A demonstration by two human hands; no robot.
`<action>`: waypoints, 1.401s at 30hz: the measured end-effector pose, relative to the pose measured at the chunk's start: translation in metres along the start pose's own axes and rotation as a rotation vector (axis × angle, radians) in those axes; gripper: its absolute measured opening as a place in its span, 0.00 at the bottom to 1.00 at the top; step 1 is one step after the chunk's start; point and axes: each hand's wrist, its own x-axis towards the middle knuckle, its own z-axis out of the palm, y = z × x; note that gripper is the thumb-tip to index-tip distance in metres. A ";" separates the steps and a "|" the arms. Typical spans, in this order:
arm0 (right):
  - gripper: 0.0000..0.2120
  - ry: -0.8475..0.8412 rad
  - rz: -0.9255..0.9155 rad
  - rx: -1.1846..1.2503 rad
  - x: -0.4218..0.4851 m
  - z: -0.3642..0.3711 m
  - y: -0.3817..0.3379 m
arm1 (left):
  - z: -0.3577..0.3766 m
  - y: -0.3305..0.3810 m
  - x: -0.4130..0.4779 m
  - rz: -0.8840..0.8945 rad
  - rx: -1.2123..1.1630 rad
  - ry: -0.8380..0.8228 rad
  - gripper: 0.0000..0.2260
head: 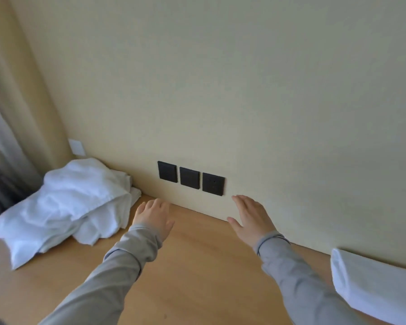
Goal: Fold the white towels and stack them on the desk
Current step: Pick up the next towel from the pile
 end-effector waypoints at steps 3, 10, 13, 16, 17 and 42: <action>0.27 -0.001 -0.121 0.020 0.031 0.008 -0.064 | -0.016 -0.066 -0.023 -0.136 -0.017 0.027 0.24; 0.29 -0.046 -0.328 0.081 0.086 0.022 -0.189 | -0.039 -0.189 -0.105 -0.480 -0.061 0.081 0.24; 0.29 -0.094 -0.382 0.118 0.099 0.034 -0.248 | -0.044 -0.237 -0.137 -0.582 -0.059 0.094 0.25; 0.29 -0.132 -0.433 0.126 0.115 0.046 -0.306 | -0.047 -0.286 -0.158 -0.646 -0.090 0.114 0.25; 0.30 -0.135 -0.448 0.121 0.121 0.050 -0.326 | -0.047 -0.302 -0.163 -0.658 -0.099 0.116 0.25; 0.23 -0.410 0.394 0.368 0.196 0.193 -0.455 | 0.050 -0.577 -0.030 -0.302 -0.345 -0.034 0.25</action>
